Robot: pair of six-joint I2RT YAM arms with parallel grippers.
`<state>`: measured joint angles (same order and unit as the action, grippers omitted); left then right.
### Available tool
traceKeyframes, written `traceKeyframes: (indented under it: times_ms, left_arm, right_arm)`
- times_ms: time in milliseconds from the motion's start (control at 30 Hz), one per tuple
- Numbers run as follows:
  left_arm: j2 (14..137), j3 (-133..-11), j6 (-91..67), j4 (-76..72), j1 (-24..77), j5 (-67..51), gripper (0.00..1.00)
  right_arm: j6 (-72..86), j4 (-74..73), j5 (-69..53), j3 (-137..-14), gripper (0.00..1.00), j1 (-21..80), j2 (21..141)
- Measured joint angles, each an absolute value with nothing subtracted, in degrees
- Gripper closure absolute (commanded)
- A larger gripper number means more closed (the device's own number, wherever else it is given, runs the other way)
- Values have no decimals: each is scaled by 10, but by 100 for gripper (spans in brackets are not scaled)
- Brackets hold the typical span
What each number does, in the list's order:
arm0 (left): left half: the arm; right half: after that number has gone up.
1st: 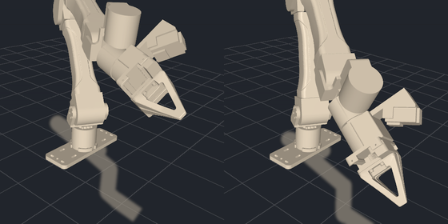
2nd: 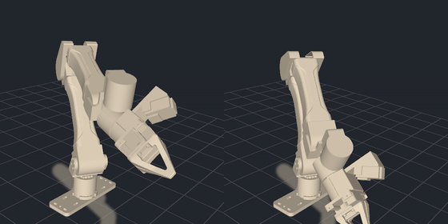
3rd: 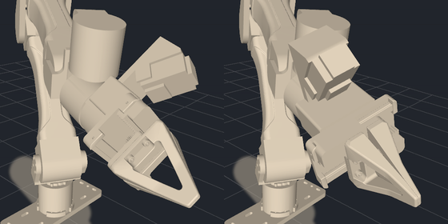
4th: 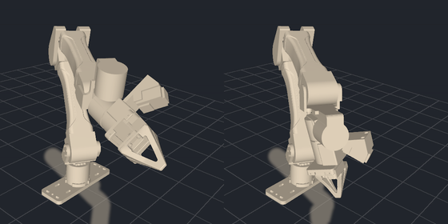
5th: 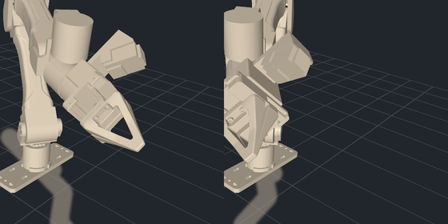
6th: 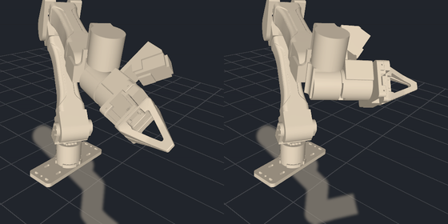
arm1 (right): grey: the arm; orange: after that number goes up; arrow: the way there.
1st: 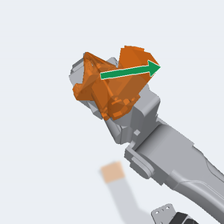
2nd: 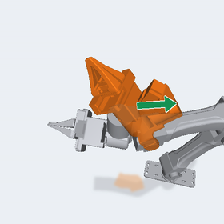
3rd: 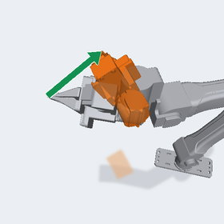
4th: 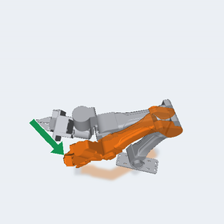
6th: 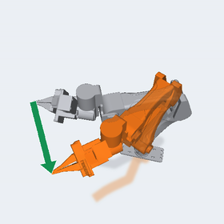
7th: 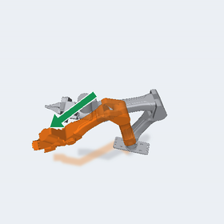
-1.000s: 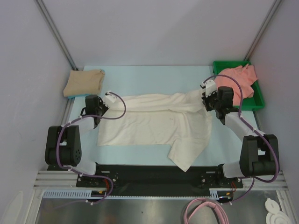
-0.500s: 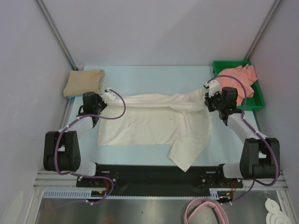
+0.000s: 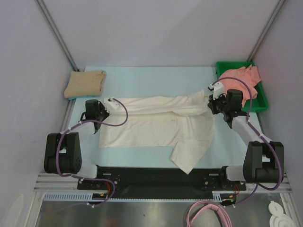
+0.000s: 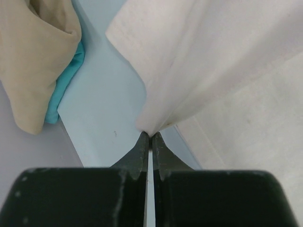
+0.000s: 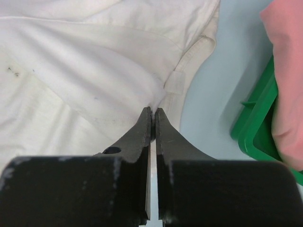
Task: Fold and stack the t-shirts
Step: Fold the tshirt
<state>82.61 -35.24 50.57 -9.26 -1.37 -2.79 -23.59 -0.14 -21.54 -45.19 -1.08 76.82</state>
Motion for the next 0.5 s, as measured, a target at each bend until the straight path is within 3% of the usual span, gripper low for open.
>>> traceKeyframes:
  times_ms: [67,100,233,300,500]
  left_arm:
    - [827,-352,505,-90,-14,-33,83]
    - [828,-352,505,-90,-14,-34,72]
    - [824,-352,495,-81,-17,-38,53]
    - [810,-353,479,-71,-18,-46,49]
    - [785,-402,424,-33,-18,-97,52]
  right_arm:
    - [-236,-2,-219,-452,100,-11,771]
    - [-236,-2,-220,-452,100,-11,774]
    - [-237,-8,-223,-452,100,-11,785]
    - [-239,-15,-225,-452,100,-11,790]
    - [-241,-20,-230,-452,100,-11,801]
